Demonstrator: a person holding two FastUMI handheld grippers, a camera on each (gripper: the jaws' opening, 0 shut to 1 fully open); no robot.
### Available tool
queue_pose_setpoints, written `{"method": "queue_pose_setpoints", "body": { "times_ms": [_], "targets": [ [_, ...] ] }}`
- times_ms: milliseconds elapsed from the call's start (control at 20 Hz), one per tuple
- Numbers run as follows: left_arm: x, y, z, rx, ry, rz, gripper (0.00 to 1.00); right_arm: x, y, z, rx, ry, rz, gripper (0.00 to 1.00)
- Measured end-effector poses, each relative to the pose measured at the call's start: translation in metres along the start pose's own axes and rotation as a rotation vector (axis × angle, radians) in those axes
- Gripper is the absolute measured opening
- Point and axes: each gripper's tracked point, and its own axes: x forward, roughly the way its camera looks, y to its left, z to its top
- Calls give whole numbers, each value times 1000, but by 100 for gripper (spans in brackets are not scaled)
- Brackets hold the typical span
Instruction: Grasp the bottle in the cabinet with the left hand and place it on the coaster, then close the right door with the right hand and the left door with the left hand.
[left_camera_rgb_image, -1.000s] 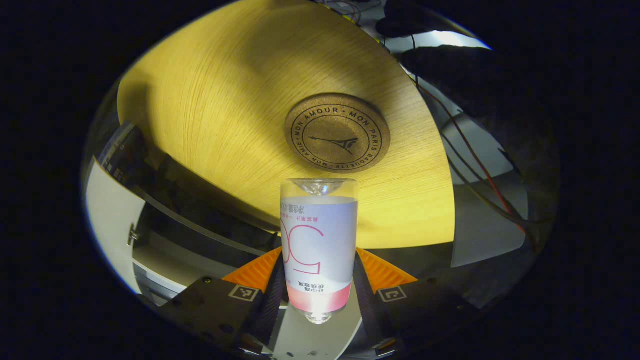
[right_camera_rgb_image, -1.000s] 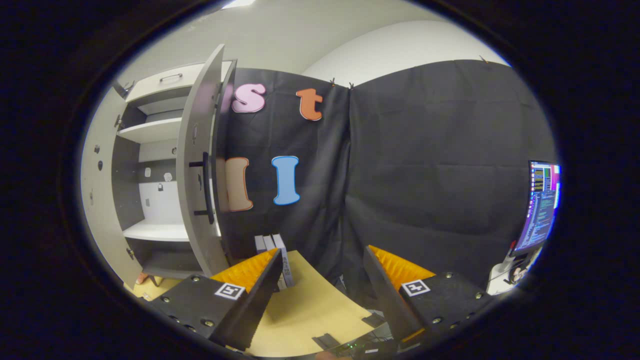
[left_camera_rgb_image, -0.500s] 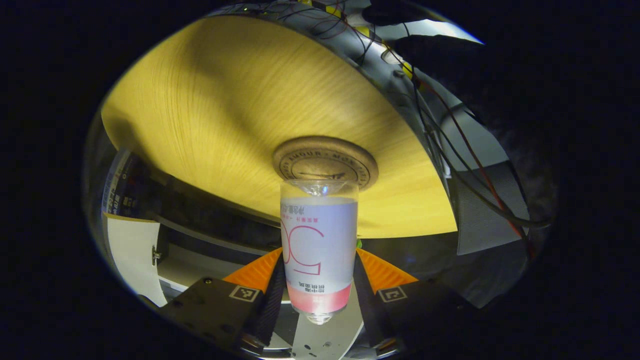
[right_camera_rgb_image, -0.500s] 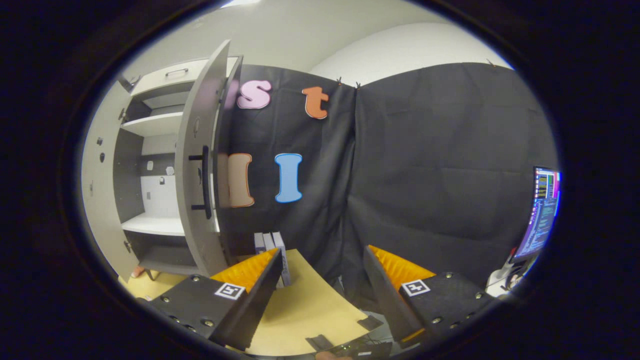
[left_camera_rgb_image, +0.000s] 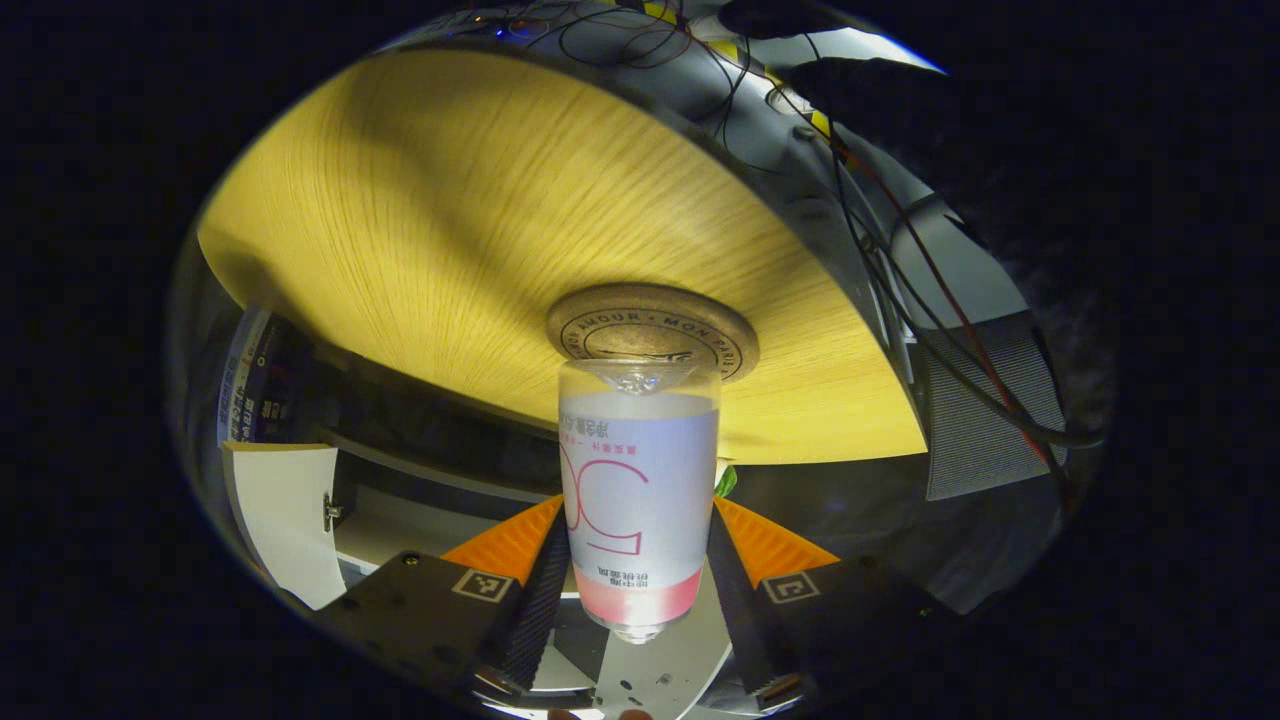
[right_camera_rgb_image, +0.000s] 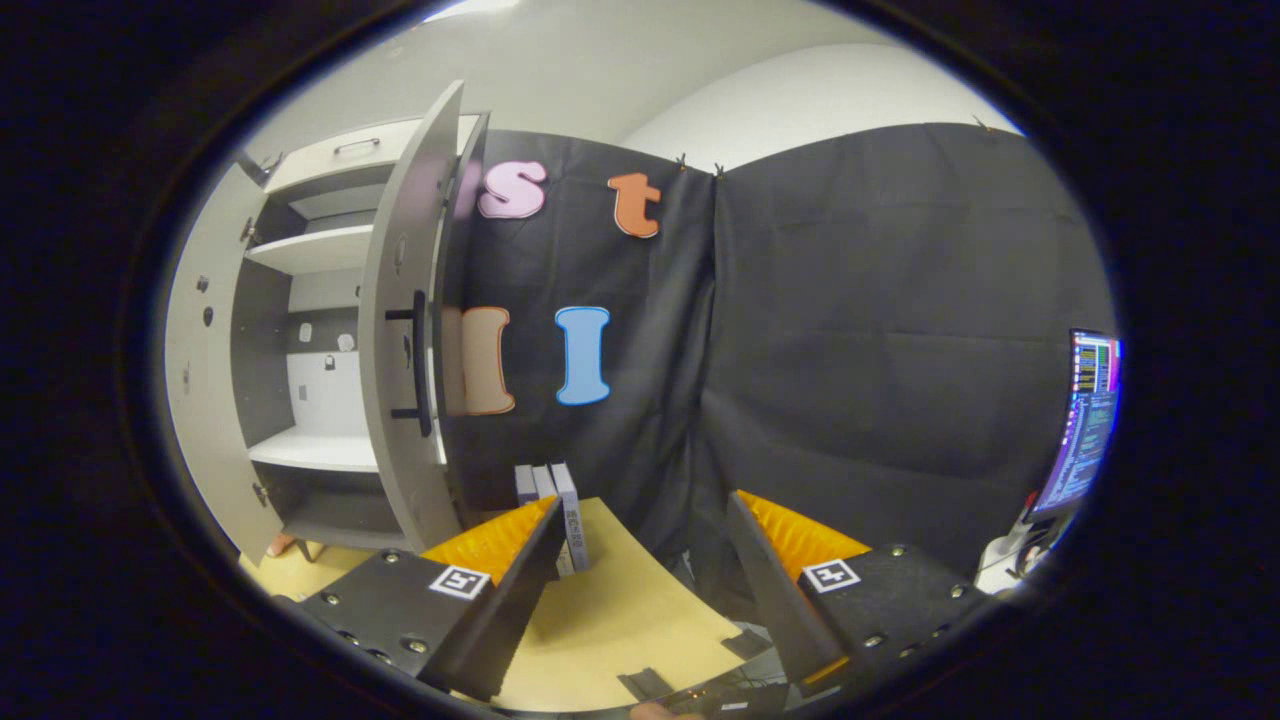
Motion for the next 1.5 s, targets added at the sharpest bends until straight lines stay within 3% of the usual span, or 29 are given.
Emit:
{"method": "queue_pose_setpoints", "body": {
  "times_ms": [250,450,500,600,850,950,1000,1100,1500],
  "targets": [
    [-10,8,-12,44,45,25,75,-1,8,0,-8,-5,22,94],
    [2,2,-18,66,132,-22,78,-4,5,0,-12,-8,14,98],
    [4,-4,-16,51,132,-42,77,-4,2,-1,-12,-7,6,94],
    [6,-10,-8,71,130,-83,75,-6,-4,-1,-10,-2,-6,98],
    [-2,-6,-10,151,225,-80,74,-11,-19,-7,-8,17,-37,98],
    [-5,-2,-7,156,228,-62,75,-12,-20,-8,-5,21,-35,98],
    [-4,7,10,168,152,-14,75,-12,-19,-11,-4,25,-31,94],
    [-5,14,39,156,63,53,80,-10,-15,-15,2,34,-16,98],
    [0,6,25,151,83,11,84,-11,6,-17,-7,34,45,98]
  ]
}}
